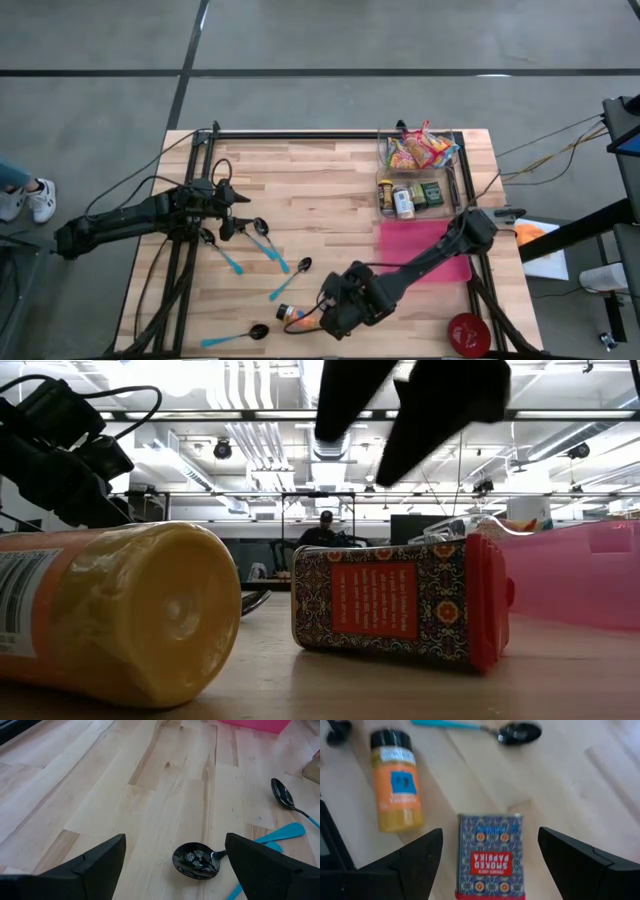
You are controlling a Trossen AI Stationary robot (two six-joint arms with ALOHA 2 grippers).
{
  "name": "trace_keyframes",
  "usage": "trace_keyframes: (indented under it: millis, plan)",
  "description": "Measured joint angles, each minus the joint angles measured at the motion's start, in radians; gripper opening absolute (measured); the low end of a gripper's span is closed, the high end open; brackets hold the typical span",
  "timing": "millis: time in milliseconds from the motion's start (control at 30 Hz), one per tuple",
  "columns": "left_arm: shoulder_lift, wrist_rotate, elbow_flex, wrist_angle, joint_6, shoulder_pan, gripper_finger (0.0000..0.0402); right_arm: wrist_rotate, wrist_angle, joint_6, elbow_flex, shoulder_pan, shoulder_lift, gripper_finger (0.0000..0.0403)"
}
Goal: Pick & Place Food Item
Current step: Put the red seasoning can into the bottom transparent bin
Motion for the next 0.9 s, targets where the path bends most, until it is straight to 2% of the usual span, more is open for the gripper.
trace_keyframes:
  millis: [900]
  plan:
    - [0.0,0.0,0.0,0.0,0.0,0.0,0.0345,-0.027,0.014,-0.009,-0.008,0.007,0.081,0.0325]
